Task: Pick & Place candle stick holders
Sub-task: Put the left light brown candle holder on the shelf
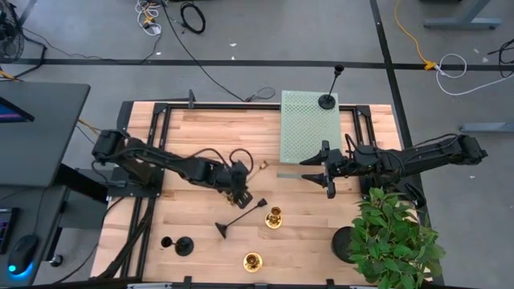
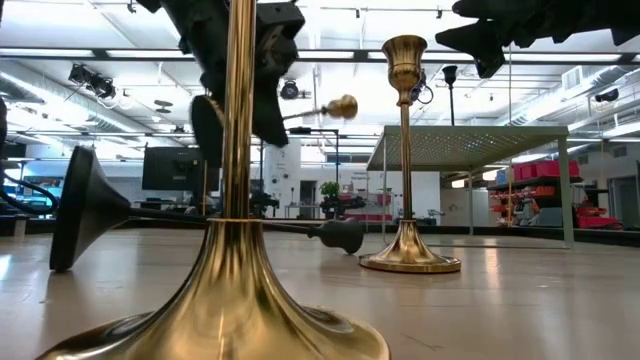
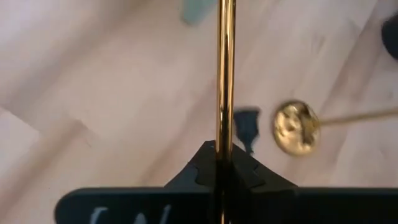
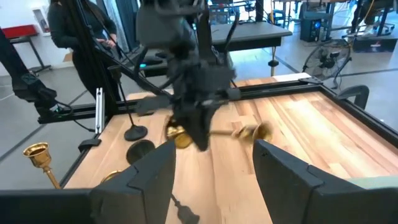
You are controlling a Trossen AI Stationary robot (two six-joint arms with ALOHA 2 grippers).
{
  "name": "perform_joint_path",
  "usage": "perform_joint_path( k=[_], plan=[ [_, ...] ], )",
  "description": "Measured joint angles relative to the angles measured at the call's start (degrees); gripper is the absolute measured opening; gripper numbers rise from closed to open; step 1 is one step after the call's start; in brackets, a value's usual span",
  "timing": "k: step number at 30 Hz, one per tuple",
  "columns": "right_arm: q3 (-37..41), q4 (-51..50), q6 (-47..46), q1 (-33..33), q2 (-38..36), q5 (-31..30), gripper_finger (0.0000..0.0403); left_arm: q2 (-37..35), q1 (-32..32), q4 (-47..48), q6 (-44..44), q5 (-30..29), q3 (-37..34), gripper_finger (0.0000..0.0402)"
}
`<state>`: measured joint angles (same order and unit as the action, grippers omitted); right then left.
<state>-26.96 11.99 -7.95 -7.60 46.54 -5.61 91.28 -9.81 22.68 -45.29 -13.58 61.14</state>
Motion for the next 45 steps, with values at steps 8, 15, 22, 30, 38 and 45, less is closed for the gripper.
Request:
perform_joint_path(
  k=[8,15,22,30,38,45],
  plan=[
    [0.00,-0.18,-0.19,-0.03,0.00,-0.24,0.0212,-4.48,5.58,-1.83,10.90,-3.82,-0.02,0.0008],
    [0.00,-1.01,-0.19,-0.02,0.00,-1.49,0.0212,-5.44,12.28,-9.11,21.78,-1.40,-0.07,0.0007],
    [0.00,-3.06,-0.65,-0.02,0.00,-4.44,0.0212,-5.46,19.87,-17.49,29.78,6.04,-0.07,0.0011],
    [0.00,-4.13,-1.63,0.00,-0.02,-7.44,0.0212,-5.46,27.65,-28.69,37.30,15.48,-0.04,0.0012],
    [0.00,-7.63,-5.52,0.00,-0.02,-10.47,0.0212,-2.91,34.96,-40.92,41.56,26.64,-0.02,0.0011],
    [0.00,-9.46,-8.65,0.00,-0.02,-10.49,0.0212,3.51,39.37,-54.01,41.23,34.57,-0.04,0.0009]
  ],
)
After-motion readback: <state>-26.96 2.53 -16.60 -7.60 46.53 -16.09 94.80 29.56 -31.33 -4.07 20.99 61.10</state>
